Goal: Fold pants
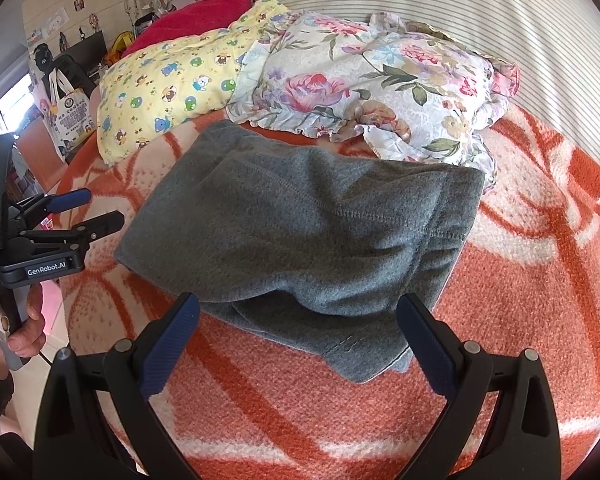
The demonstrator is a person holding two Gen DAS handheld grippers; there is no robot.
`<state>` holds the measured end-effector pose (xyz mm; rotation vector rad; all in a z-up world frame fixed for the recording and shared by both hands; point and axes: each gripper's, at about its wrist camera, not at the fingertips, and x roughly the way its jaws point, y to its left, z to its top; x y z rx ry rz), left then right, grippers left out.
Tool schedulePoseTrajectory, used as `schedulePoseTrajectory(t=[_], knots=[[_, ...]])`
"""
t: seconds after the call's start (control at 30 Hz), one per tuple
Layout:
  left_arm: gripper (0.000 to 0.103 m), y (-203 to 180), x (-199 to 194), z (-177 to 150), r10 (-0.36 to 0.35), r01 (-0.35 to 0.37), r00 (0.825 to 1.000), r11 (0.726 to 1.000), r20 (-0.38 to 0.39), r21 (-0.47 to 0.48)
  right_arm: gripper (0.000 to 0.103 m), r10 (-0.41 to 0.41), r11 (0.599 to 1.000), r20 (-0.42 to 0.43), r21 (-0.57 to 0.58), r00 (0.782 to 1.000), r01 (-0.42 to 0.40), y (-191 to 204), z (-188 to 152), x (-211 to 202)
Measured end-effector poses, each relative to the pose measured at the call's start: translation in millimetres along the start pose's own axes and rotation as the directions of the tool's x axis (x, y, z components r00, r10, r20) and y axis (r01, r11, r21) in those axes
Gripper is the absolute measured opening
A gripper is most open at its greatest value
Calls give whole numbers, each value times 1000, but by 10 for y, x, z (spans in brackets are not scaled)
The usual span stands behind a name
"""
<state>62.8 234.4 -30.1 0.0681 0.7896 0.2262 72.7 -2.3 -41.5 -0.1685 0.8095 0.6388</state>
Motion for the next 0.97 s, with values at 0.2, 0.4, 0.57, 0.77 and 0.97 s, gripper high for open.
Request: schedulePoseTrajectory(t=[0.2, 0.4, 0.57, 0.77, 0.97], knots=[[84, -22, 8, 9, 3, -3, 1000, 1000, 0, 5, 99, 8, 1000, 2, 10, 1000, -8, -18, 3, 14], [84, -63, 49, 50, -3, 3, 1000, 1000, -2, 17, 99, 9, 1000, 4, 17, 1000, -9, -28, -3, 14], [84, -91, 84, 86, -7, 8, 1000, 1000, -7, 26, 99, 9, 1000, 7, 24, 1000, -9, -68, 3, 18], [84, -138, 90, 118, -8, 8, 1000, 999, -8, 38, 99, 19, 999, 18, 37, 1000, -19, -115, 27, 16], [84, -173, 126, 151, -14, 15, 1000, 999, -21, 41, 99, 24, 999, 17, 43, 1000, -25, -131, 26, 20]])
